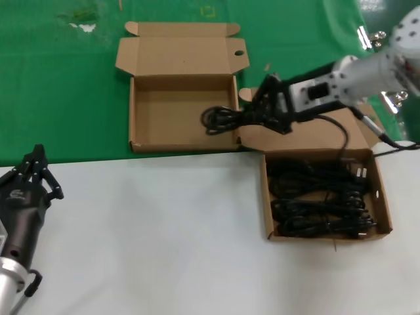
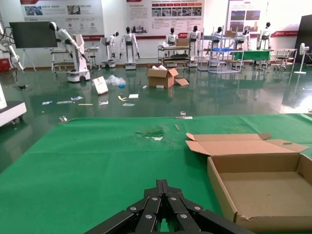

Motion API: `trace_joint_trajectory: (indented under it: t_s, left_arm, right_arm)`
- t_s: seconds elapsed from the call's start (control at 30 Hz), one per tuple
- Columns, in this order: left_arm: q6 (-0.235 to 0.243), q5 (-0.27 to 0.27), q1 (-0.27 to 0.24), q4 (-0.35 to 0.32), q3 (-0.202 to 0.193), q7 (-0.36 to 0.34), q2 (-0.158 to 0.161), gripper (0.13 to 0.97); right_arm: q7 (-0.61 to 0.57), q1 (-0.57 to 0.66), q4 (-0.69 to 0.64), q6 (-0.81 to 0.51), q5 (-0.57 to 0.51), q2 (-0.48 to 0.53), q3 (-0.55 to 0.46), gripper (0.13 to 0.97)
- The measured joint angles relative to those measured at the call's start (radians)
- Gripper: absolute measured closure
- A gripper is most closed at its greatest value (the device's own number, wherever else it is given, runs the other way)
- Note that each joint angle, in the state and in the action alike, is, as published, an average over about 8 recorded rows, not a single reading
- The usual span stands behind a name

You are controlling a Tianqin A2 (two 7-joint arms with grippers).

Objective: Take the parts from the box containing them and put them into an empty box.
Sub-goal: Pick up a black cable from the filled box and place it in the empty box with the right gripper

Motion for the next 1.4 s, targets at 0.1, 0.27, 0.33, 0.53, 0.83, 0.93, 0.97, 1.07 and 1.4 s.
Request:
trace_joint_trajectory:
  t_s: [0.1,0.27,0.33,0.53,0.83,0.93,0.97,1.07,1.4]
  left_arm:
    - [0.0,0.0,0.0,0.0,0.0,0.0,0.0,0.957]
    - [0.0,0.0,0.0,0.0,0.0,0.0,0.0,0.957]
    - [0.0,0.0,0.0,0.0,0.0,0.0,0.0,0.957]
    - [0.0,0.0,0.0,0.0,0.0,0.0,0.0,0.957]
    - [0.0,0.0,0.0,0.0,0.0,0.0,0.0,0.957]
    - [0.0,0.0,0.0,0.0,0.0,0.0,0.0,0.957]
    - [0.0,0.0,0.0,0.0,0.0,0.0,0.0,0.957]
    - [0.0,0.0,0.0,0.0,0.0,0.0,0.0,0.957]
    - [0.0,0.0,0.0,0.0,0.0,0.0,0.0,0.957]
  right_arm:
    - [-0.082,0.055,-0.136,0.045,0.004,-0.068,0.01,0.949]
    - [-0.194,0.124,-0.312,0.121,0.016,-0.162,0.033,0.949]
    - [-0.224,0.139,-0.355,0.149,0.02,-0.19,0.042,0.949]
    - [-0.272,0.154,-0.415,0.22,0.027,-0.246,0.063,0.949]
    - [-0.315,0.135,-0.434,0.307,0.037,-0.293,0.09,0.949]
    - [-0.329,0.123,-0.435,0.333,0.042,-0.305,0.095,0.949]
    - [-0.332,0.119,-0.434,0.342,0.045,-0.308,0.095,0.949]
    - [-0.338,0.105,-0.429,0.364,0.06,-0.315,0.086,0.949]
    - [-0.336,0.058,-0.39,0.435,0.226,-0.322,-0.087,0.949]
